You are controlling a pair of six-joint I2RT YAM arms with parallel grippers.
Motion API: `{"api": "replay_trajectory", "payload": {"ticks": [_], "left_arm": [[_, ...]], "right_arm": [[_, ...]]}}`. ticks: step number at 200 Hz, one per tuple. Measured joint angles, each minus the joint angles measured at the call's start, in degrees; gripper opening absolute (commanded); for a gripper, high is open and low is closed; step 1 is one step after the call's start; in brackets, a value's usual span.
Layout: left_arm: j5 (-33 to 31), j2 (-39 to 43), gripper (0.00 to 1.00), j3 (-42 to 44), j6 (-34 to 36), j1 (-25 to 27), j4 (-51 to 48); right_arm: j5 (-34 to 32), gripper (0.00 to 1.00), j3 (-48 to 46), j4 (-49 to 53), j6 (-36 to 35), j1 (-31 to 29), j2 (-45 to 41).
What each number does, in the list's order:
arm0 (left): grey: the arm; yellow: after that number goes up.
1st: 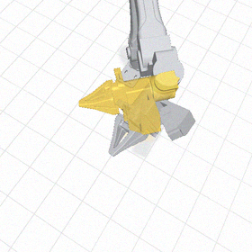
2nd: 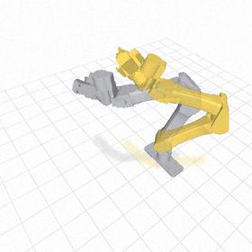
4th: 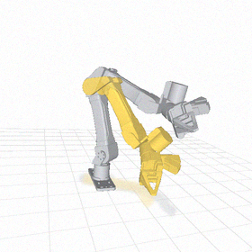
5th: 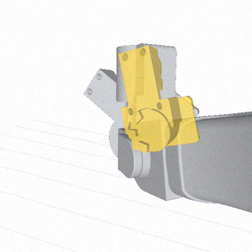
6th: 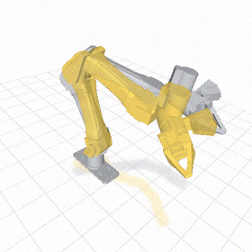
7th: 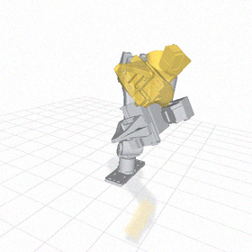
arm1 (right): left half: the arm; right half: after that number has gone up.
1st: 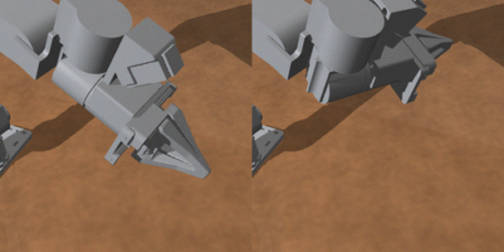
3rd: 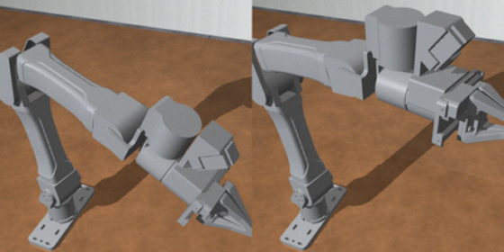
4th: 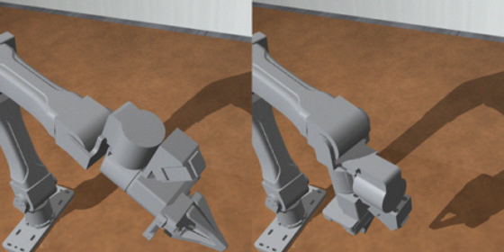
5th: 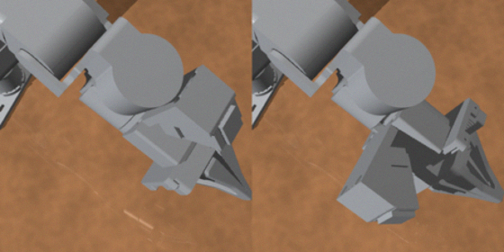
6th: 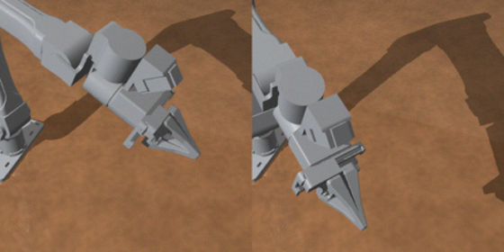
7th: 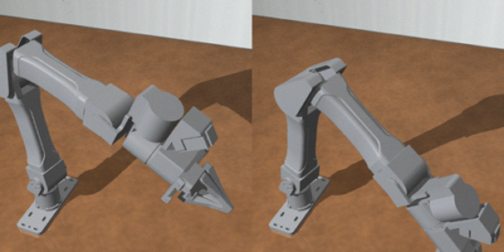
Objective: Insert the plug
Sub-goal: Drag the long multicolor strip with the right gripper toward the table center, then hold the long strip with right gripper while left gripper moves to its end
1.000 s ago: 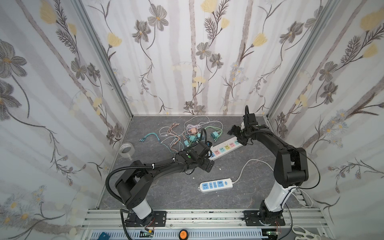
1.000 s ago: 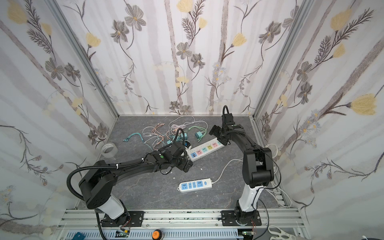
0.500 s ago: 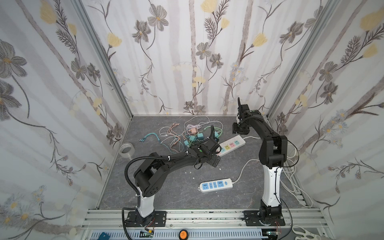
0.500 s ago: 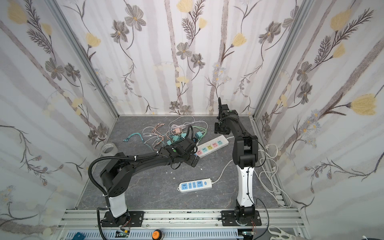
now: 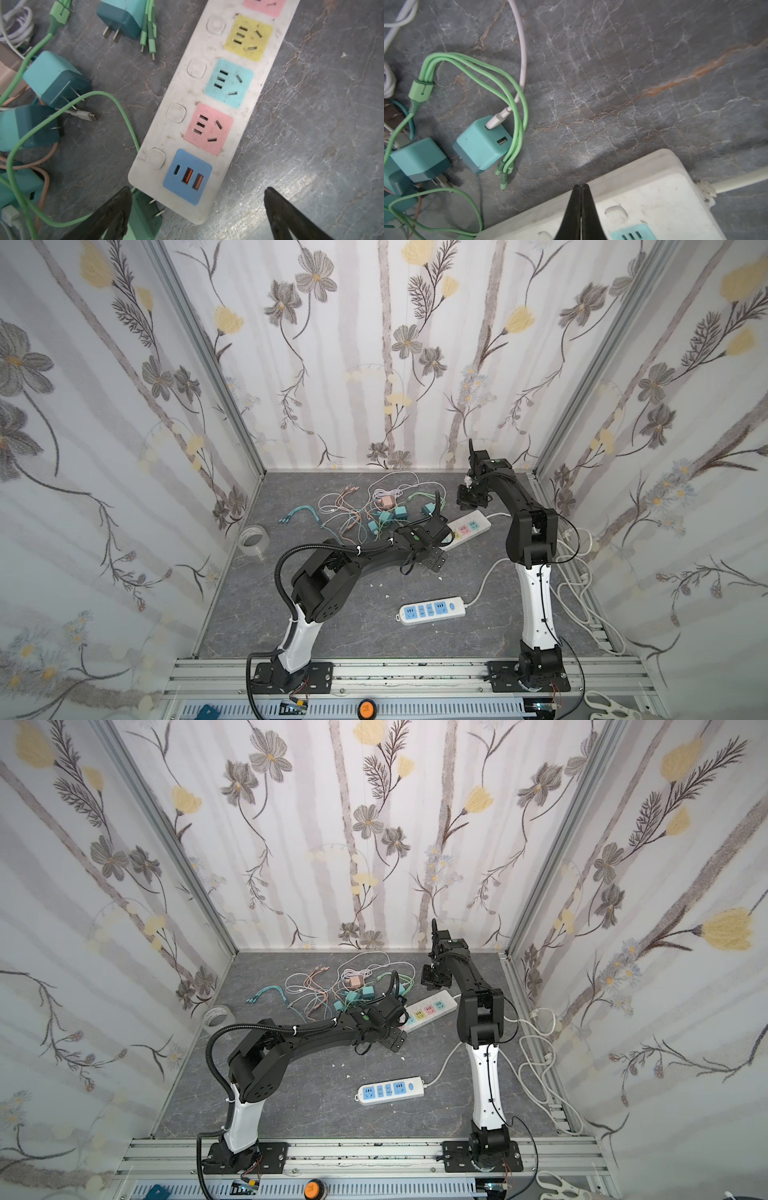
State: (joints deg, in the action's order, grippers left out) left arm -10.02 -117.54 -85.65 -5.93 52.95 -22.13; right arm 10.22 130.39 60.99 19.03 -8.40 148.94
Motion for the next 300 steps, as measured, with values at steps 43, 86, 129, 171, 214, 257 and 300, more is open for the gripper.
{"api": "replay_trajectory", "payload": {"ticks": [43,86,129,171,214,257,300], "left_arm": [[0.61,-0.52,1.00,0.44,1.05,0.00,0.00],[-0.39,-1.70,1.00,1.05,0.90,-0.90,0.09],[-3.06,-1.64,1.00,4.11,-0.04,-2.51,1.64],[-3.02,0.83,1.00,8.44,-0.68,-4.02,3.41],[-1.73,1.90,1.00,10.19,-1.16,-4.61,4.50],[3.52,6.01,1.00,12.90,-0.85,-4.63,4.70],[9.05,9.73,1.00,10.99,-2.47,-6.08,4.66]], "right_arm": [[0.31,0.00,0.31,0.37,4.72,-0.55,0.00],[-1.81,0.00,-0.02,2.10,6.71,-3.37,-0.02],[-2.69,0.00,-5.14,3.37,7.28,-6.51,-0.35],[-2.58,0.00,-13.90,2.86,6.82,-8.41,-3.93],[-1.53,0.05,-27.50,-3.32,7.28,-9.66,-12.09],[0.09,0.42,-39.41,-10.95,9.64,-9.22,-21.75],[-1.38,0.99,-54.93,-21.16,14.36,-2.47,-38.16]]}}
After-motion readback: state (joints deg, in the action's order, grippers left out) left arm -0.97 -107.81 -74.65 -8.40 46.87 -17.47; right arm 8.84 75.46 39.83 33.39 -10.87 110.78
